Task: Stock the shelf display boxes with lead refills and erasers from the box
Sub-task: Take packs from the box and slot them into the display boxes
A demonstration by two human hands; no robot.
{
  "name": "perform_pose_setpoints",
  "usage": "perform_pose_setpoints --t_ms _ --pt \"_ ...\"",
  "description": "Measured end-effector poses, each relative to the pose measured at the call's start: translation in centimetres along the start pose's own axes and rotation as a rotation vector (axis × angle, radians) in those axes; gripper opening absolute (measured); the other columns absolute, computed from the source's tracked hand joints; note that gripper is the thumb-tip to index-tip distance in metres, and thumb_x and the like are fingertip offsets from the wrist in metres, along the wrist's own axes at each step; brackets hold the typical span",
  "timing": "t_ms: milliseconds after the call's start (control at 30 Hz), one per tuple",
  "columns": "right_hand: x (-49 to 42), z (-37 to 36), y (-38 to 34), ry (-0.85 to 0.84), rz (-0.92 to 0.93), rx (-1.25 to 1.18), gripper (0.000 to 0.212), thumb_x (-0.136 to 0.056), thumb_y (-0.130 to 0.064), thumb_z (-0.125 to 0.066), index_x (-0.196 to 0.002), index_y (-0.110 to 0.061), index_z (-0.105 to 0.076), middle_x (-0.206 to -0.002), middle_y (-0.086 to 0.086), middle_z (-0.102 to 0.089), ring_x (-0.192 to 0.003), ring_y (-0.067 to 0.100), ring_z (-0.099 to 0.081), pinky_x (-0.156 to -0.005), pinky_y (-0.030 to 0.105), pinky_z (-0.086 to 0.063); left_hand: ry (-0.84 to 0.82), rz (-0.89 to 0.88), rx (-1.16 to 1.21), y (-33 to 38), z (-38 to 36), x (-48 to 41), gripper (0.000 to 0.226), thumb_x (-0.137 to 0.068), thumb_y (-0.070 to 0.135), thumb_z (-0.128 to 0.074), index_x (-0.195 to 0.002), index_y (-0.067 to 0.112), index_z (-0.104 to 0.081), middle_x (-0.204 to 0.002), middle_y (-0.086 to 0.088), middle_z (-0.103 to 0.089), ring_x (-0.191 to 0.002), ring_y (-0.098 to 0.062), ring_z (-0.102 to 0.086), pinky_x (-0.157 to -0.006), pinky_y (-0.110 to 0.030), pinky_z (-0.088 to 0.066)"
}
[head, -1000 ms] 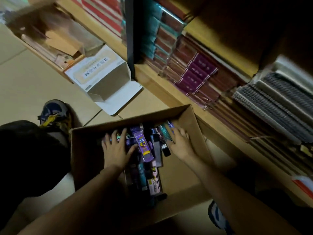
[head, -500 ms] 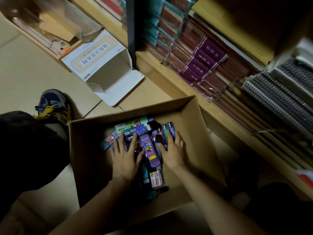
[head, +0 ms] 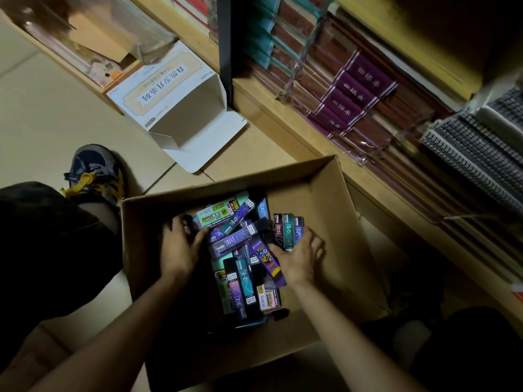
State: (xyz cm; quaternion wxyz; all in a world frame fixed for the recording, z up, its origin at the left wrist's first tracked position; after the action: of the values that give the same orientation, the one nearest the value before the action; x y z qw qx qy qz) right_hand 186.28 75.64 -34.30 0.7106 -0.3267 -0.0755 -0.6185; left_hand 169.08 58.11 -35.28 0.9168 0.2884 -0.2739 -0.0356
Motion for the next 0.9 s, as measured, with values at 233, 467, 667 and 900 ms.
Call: perform_pose_setpoints --t_ms 233,467,667,900 --pt "-0.5 -0.7 0.2 -0.059 -0.091 -0.186 0.07 -0.068 -0.024 -0.083 -0.12 0.004 -0.044 -0.123 0.019 -0.048 -0.117 0.033 -0.047 -0.1 0.046 -0.04 -0.086 0.086 -0.023 0.3 -2.3 0.5 0.059 -0.08 0.044 -0.069 -0.109 -0.005 -0.054 -0.114 -0.023 -0.054 -0.108 -0.036 -0.052 -0.096 -0.043 -0.044" --pt "-0.8 -1.0 1.3 -0.067 -0.172 -0.355 0.044 -0.08 -0.01 -0.071 -0.117 0.0 -0.048 -0.118 0.019 -0.058 -0.107 0.031 -0.059 -0.089 0.042 -0.052 -0.146 0.166 0.223 1.4 -2.8 1.7 0.044 -0.082 0.03 -0.072 -0.108 0.0 -0.054 -0.111 -0.018 -0.064 -0.1 -0.03 -0.062 -0.091 -0.044 -0.05" --pt "-0.1 -1.3 1.3 -0.099 -0.189 -0.476 0.041 -0.083 0.0 -0.065 -0.119 0.001 -0.045 -0.117 0.021 -0.06 -0.104 0.031 -0.062 -0.078 0.037 -0.054 -0.332 0.145 0.396 2.7 -2.6 2.7 0.029 -0.088 0.013 -0.064 -0.107 -0.005 -0.052 -0.098 -0.019 -0.061 -0.073 -0.023 -0.06 -0.051 -0.022 -0.052" --pt "0.7 -0.7 2.2 -0.154 -0.212 -0.592 0.04 -0.085 0.002 -0.062 -0.122 -0.002 -0.047 -0.117 0.016 -0.058 -0.1 0.027 -0.06 -0.072 0.028 -0.05 -0.383 0.242 0.459 1.8 -2.1 4.9 0.029 -0.093 0.015 -0.057 -0.112 -0.003 -0.044 -0.093 -0.011 -0.059 -0.068 -0.015 -0.056 -0.044 -0.019 -0.048"
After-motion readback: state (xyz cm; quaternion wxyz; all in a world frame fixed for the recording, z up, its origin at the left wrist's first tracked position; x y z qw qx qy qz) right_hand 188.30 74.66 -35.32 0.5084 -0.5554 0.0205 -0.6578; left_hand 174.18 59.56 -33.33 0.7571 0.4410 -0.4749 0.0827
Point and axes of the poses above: each hand's wrist, its own x-axis away from the middle knuckle, its own z-axis out of the back of the hand, y = z × x, the point moved 4 cm from there along -x, towards the middle knuckle
